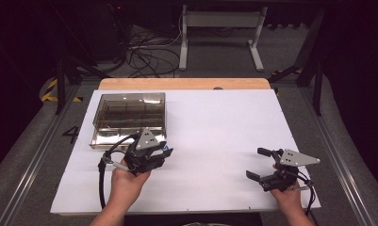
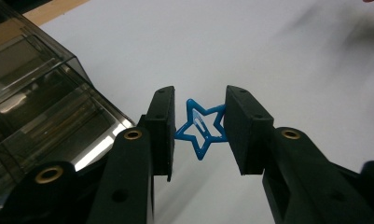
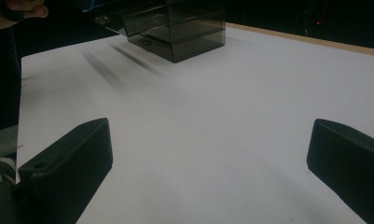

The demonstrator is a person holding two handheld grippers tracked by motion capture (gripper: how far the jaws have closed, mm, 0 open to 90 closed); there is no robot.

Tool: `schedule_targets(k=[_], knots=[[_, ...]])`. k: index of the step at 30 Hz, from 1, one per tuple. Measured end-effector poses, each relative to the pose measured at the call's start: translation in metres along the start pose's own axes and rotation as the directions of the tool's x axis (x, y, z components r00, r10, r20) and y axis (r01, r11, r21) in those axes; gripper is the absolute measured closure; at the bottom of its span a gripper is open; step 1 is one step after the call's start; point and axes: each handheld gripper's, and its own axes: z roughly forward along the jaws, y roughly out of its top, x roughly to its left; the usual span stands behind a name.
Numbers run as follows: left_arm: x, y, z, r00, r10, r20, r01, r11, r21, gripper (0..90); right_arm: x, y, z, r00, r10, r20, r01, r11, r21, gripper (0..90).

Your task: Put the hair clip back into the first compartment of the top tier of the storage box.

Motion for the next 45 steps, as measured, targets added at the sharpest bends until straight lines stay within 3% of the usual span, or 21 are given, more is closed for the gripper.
schedule_targets(k=[24,45], knots=[[0.032,0.002,-0.025,0.9971,-0.031,-0.069,0.032,0.9995,0.007,64.7,0.000,0.000,0.000,1.0000,-0.002,-0.002,0.002,1.000,0.001,0.6],[0.073,-0.001,-0.043,0.9839,-0.081,-0.160,0.084,0.9964,0.013,64.7,0.000,0.000,0.000,1.0000,-0.002,-0.001,0.002,1.000,0.001,0.6]])
